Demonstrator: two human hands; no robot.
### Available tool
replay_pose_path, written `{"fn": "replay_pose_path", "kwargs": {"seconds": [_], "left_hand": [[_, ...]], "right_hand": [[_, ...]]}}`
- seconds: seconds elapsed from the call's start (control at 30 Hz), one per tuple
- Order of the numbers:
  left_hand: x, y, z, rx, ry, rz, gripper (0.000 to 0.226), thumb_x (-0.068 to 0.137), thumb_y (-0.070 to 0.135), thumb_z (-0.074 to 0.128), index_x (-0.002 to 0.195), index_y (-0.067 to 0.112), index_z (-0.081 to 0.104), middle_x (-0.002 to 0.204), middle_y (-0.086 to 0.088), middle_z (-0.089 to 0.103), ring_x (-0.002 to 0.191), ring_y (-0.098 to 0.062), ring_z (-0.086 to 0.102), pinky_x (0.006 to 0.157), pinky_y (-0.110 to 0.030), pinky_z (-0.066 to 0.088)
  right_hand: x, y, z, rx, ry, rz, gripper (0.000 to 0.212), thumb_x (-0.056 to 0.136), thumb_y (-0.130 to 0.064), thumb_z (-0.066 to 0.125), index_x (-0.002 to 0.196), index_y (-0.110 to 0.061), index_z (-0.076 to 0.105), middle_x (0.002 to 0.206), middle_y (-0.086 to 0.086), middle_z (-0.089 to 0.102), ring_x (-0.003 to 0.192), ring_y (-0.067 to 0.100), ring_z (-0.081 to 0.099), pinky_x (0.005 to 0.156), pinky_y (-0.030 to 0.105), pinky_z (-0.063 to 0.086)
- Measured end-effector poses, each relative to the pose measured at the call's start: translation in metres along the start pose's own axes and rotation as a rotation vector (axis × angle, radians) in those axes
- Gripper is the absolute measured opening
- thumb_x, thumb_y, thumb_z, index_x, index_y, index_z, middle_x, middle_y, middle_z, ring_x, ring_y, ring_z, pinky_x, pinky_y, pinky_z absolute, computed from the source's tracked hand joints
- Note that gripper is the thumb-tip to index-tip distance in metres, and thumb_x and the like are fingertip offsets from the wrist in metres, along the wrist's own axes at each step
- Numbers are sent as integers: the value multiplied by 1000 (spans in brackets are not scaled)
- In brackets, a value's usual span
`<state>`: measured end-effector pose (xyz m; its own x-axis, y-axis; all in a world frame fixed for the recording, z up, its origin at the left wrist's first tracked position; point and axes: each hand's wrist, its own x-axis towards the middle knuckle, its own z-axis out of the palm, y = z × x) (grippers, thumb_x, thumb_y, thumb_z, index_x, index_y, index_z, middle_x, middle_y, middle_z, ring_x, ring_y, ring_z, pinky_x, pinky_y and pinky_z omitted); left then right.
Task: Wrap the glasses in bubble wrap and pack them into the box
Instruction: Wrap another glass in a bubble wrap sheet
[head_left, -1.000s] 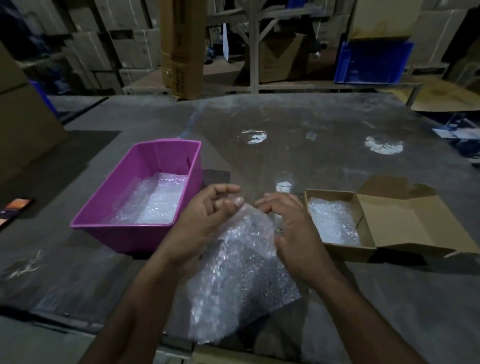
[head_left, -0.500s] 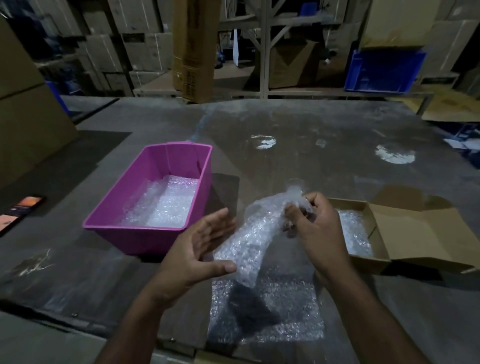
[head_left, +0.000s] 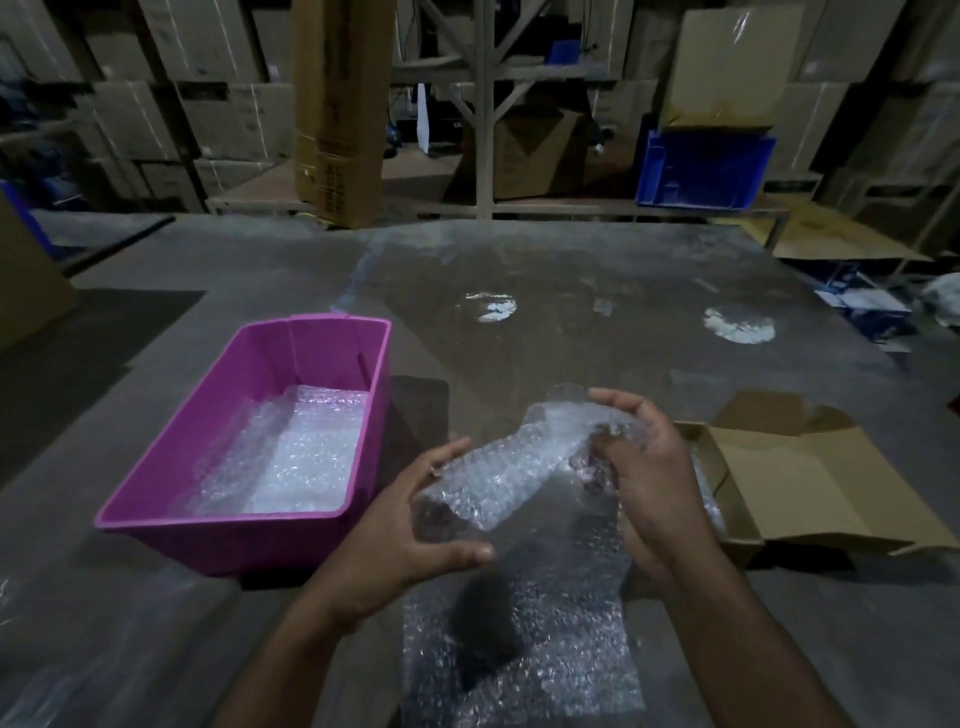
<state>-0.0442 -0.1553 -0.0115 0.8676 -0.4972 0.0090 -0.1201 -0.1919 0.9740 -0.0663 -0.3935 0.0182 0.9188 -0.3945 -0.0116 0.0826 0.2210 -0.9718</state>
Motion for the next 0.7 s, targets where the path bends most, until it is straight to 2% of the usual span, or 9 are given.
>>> {"fn": "replay_pose_path", "kwargs": {"seconds": [0.07,0.13,0.23,0.3,0.33,0.37,0.47,0.57,0.7], "left_hand": [[8,1,4,-85,120,2,63,75,24,87,132,34,62,135,10,65,124,-15,63,102,-36,52],[13,2,6,-164,188,-6,50,78,21,80,125,30,65,127,5,71,113,-15,70,89,-31,57],[16,6,2,-184,248,-43,36,90,14,73,116,35,59,104,21,75,92,0,73,70,-17,57],[17,0,-8,-147,211,-82,36,90,17,75,121,30,62,105,12,77,98,-13,74,74,-28,62],[18,-2,-12,-112,154,-106,39,88,18,77,125,26,64,107,2,78,103,-22,74,81,-34,62],[16,0,-14,-69,79,-121,42,86,19,78,126,23,66,106,-2,78,105,-24,73,84,-32,61],[15,6,-13,46,-87,-111,52,79,30,83,128,26,65,115,15,75,112,-3,68,93,-17,52],[20,23,-9,-27,2,-27,52,77,36,87,124,24,66,116,13,75,109,-5,70,90,-19,54],[32,34,-7,-266,219,51,39,86,33,79,114,8,69,108,-8,77,101,-20,74,85,-29,58]], "right_hand": [[2,2,-1,-11,-22,13,31,90,9,62,105,-18,68,109,11,74,87,31,69,71,41,56],[2,3,-2,-28,-42,17,26,86,2,70,104,-17,69,110,10,75,91,30,70,75,43,55],[2,2,-5,-28,1,-10,20,85,-28,72,101,-16,71,104,8,76,95,28,71,78,39,56],[4,1,-10,20,62,2,29,92,-34,63,111,-13,70,107,8,76,100,26,72,83,39,56],[4,-1,-11,55,87,16,28,99,-29,58,117,-11,67,110,9,76,102,27,72,87,43,56],[5,-2,-12,77,98,29,25,104,-24,53,121,-9,65,111,11,75,99,28,72,89,45,56],[4,-3,-12,70,107,35,22,108,-15,43,109,-13,65,100,8,77,78,19,73,74,36,59],[3,-5,-11,70,88,43,22,108,-16,41,109,-16,63,91,2,76,72,14,73,66,31,58],[3,-5,-10,79,103,67,24,108,-20,46,125,-11,60,110,10,74,84,23,73,69,34,57]]}}
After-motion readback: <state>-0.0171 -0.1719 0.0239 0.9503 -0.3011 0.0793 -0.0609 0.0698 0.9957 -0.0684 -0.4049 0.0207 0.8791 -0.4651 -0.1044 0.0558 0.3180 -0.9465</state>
